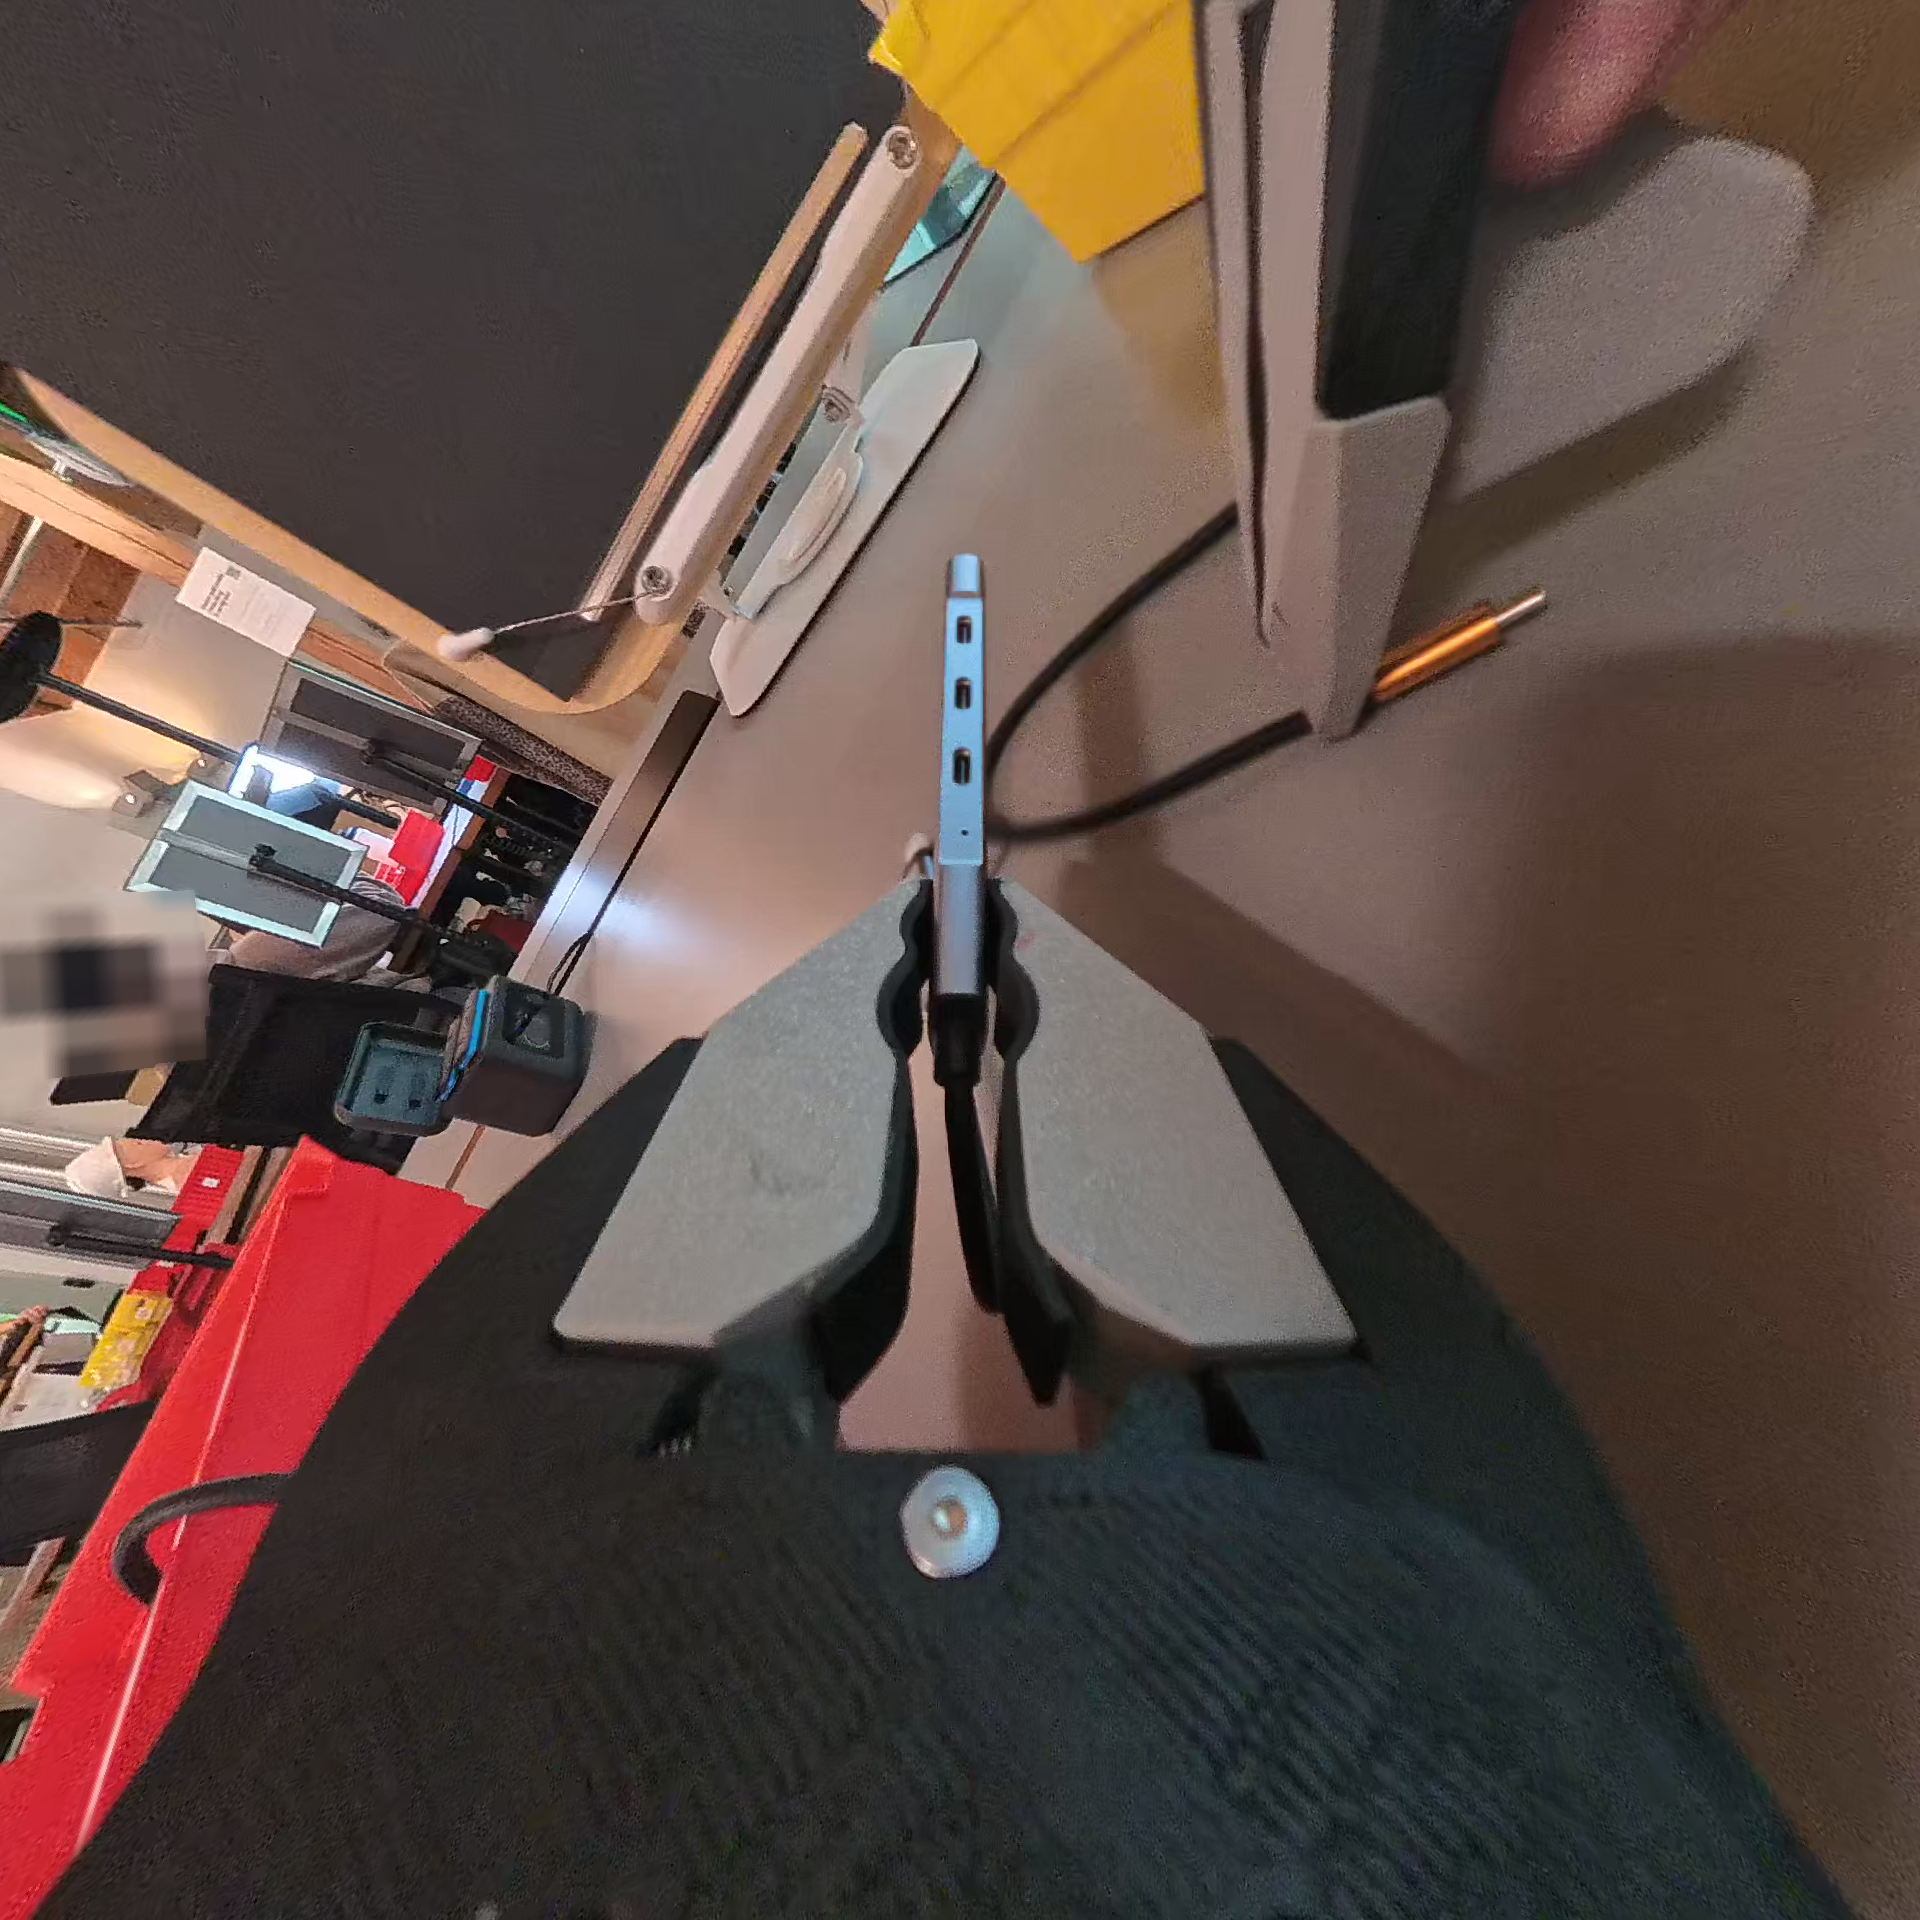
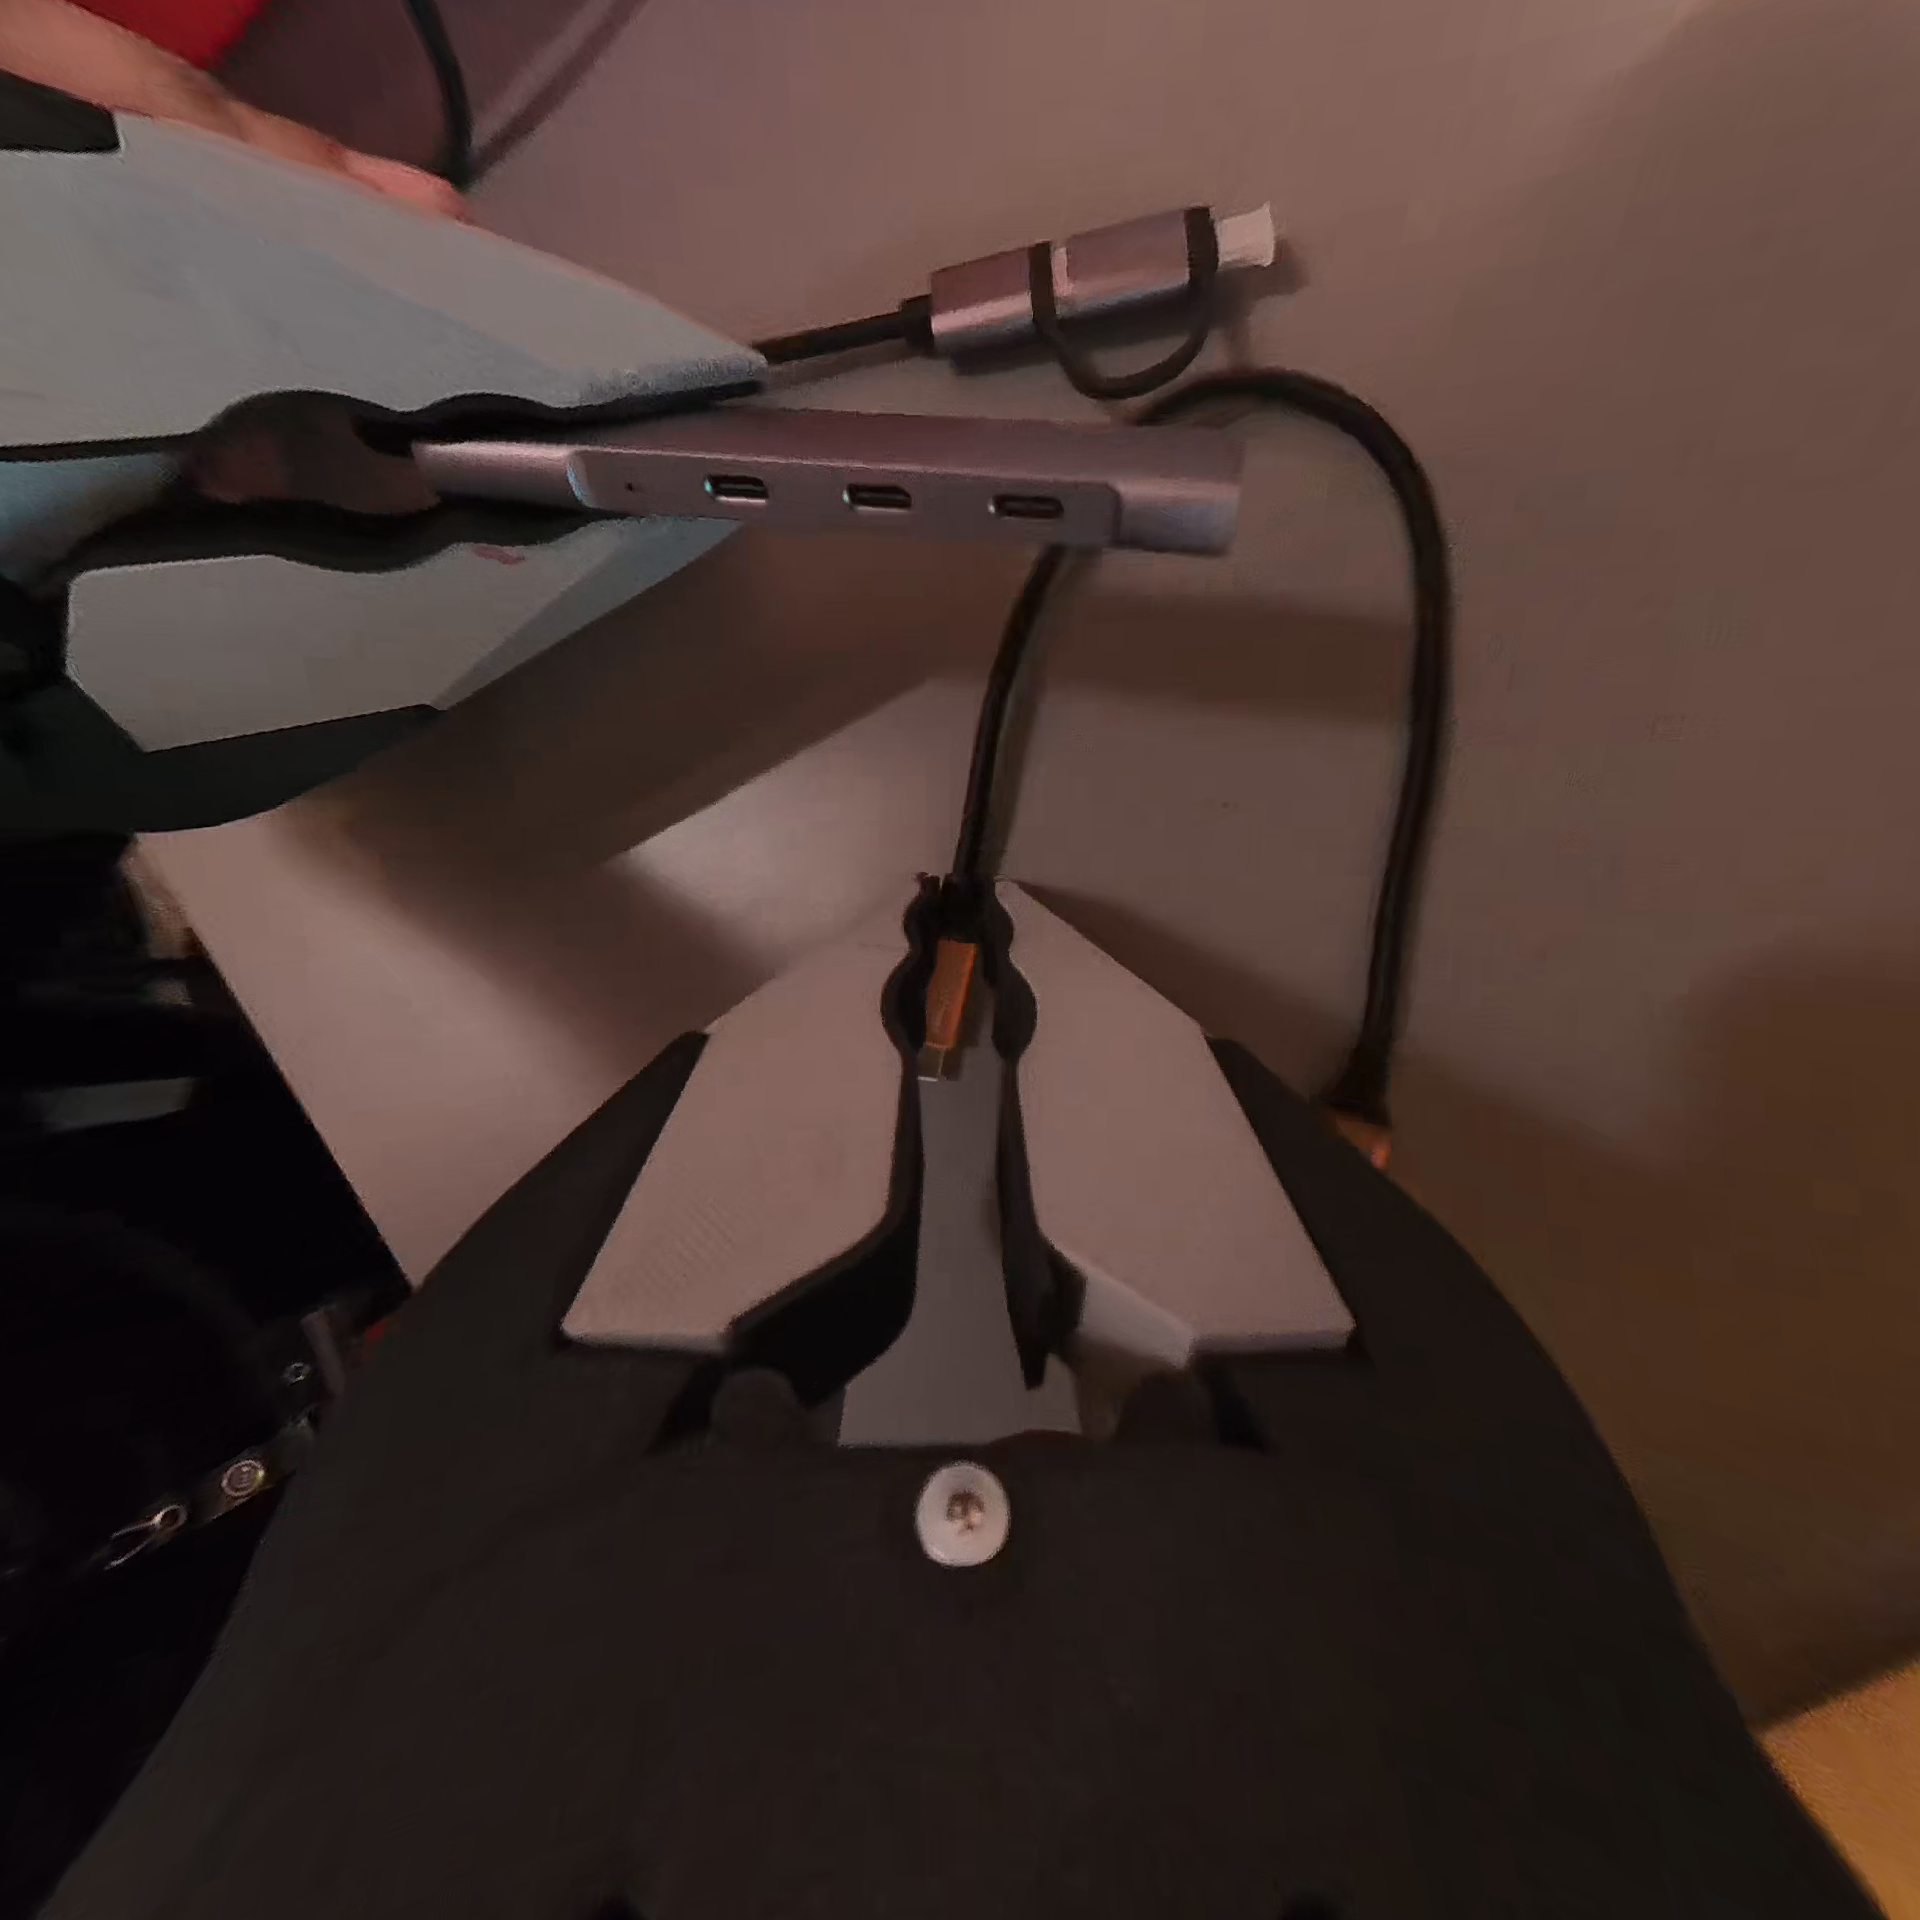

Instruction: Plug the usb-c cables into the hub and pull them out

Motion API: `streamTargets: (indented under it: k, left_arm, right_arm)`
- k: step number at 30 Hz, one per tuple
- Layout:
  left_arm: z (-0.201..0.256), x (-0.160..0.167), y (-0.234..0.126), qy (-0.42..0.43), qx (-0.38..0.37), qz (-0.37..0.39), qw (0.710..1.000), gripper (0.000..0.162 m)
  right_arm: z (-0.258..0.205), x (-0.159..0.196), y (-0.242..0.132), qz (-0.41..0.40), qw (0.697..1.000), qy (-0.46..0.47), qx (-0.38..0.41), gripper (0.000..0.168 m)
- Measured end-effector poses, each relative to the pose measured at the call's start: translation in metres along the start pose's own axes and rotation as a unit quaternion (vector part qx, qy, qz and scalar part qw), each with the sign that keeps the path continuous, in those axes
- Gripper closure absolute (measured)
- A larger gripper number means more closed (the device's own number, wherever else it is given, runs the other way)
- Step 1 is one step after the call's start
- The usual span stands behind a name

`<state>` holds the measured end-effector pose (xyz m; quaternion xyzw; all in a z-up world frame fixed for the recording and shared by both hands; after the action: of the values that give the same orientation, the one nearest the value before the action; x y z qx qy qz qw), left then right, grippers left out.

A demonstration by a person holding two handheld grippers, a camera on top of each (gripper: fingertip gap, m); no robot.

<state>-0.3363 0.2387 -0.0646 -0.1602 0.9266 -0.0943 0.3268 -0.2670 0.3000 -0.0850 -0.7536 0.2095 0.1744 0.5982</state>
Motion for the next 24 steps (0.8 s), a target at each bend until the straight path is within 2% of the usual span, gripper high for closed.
streamTargets:
  k: [5, 9, 12, 14, 15, 16, 20, 24]
  left_arm:
    - [-0.007, 0.0, -0.003, -0.038, 0.001, 0.007, 0.999, 0.155]
    - [-0.013, -0.003, -0.006, -0.104, 0.02, 0.022, 0.994, 0.156]
    - [-0.018, -0.007, -0.01, -0.16, 0.047, 0.047, 0.985, 0.156]
    - [-0.021, -0.005, -0.011, -0.191, 0.061, 0.049, 0.978, 0.156]
    - [-0.024, -0.003, -0.012, -0.2, 0.057, 0.048, 0.977, 0.156]
    - [-0.026, 0.0, -0.013, -0.206, 0.055, 0.047, 0.976, 0.156]
    - [-0.026, 0.005, -0.011, -0.195, 0.057, 0.024, 0.979, 0.156]
    - [-0.022, 0.005, -0.009, -0.186, 0.058, 0.017, 0.981, 0.156]
  right_arm:
    - [0.001, -0.012, -0.019, 0.125, 0.991, 0.033, -0.032, 0.164]
    - [0.005, -0.02, -0.048, 0.238, 0.967, 0.073, -0.056, 0.164]
    - [0.004, -0.029, -0.08, 0.356, 0.922, 0.115, -0.097, 0.164]
    - [0.0, -0.034, -0.107, 0.453, 0.873, 0.126, -0.129, 0.168]
    - [0.001, -0.032, -0.114, 0.473, 0.861, 0.134, -0.13, 0.168]
    - [0.0, -0.031, -0.114, 0.471, 0.863, 0.131, -0.127, 0.168]
    - [0.002, -0.021, -0.075, 0.356, 0.929, 0.084, -0.055, 0.168]
    - [-0.016, -0.006, -0.066, 0.251, 0.965, 0.022, -0.068, 0.168]
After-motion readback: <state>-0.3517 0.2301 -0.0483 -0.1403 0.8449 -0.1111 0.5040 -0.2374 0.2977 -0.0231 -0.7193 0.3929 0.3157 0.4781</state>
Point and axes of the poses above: each gripper's, where its closed fingertips meet, y out along the fingers, x out of its underside, z = x × y across the jaws, the point moved 4 cm from there along -y, back along the fingers, and after that the axes turned 5 degrees about y, right-handed, at the moved point
